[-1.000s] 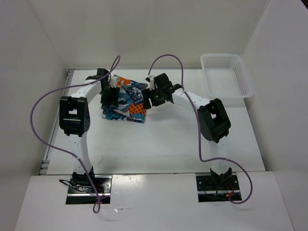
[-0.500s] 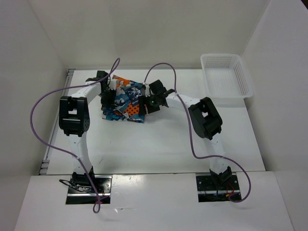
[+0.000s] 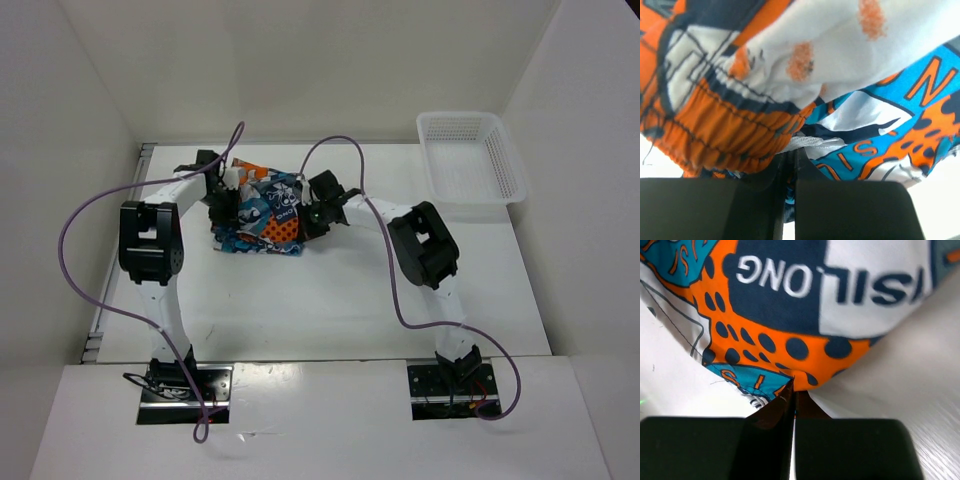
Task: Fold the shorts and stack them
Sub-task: Fold the shorts
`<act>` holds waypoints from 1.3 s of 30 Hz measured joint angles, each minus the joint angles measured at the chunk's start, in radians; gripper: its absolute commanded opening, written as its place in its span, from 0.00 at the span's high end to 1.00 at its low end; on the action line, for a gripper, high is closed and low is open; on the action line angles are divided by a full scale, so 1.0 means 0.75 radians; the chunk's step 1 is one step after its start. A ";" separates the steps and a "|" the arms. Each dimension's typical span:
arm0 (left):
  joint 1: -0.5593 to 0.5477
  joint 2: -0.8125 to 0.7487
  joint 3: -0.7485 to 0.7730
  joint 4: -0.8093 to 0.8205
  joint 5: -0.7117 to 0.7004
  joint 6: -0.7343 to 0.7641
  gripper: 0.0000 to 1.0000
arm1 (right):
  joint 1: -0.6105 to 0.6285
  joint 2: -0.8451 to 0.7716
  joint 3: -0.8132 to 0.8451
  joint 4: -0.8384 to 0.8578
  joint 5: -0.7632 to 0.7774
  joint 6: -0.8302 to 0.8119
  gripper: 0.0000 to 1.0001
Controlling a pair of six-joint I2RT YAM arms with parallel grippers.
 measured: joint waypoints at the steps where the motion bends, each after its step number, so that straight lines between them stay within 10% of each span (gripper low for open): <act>1: -0.001 -0.012 -0.025 0.009 0.014 -0.001 0.98 | -0.007 -0.013 -0.020 0.000 0.001 -0.004 1.00; 8: -0.102 -0.092 -0.153 0.039 0.171 -0.011 0.96 | -0.127 -0.206 -0.270 -0.024 -0.004 -0.153 1.00; 11: -0.167 -0.117 -0.169 0.066 0.221 -0.009 0.77 | -0.164 -0.294 -0.358 -0.065 -0.013 -0.225 1.00; 13: -0.186 -0.133 -0.175 0.071 0.248 -0.004 0.63 | -0.171 -0.342 -0.391 -0.105 -0.014 -0.280 0.64; 16: -0.177 -0.149 -0.176 0.070 0.248 -0.002 0.51 | -0.176 -0.386 -0.422 -0.158 -0.011 -0.384 0.40; 28: -0.106 -0.170 0.186 -0.026 0.250 0.001 0.19 | -0.176 -0.393 -0.432 -0.205 -0.048 -0.496 0.39; 39: -0.146 -0.047 0.165 0.016 0.099 0.000 0.24 | -0.176 -0.393 -0.432 -0.201 -0.057 -0.465 0.49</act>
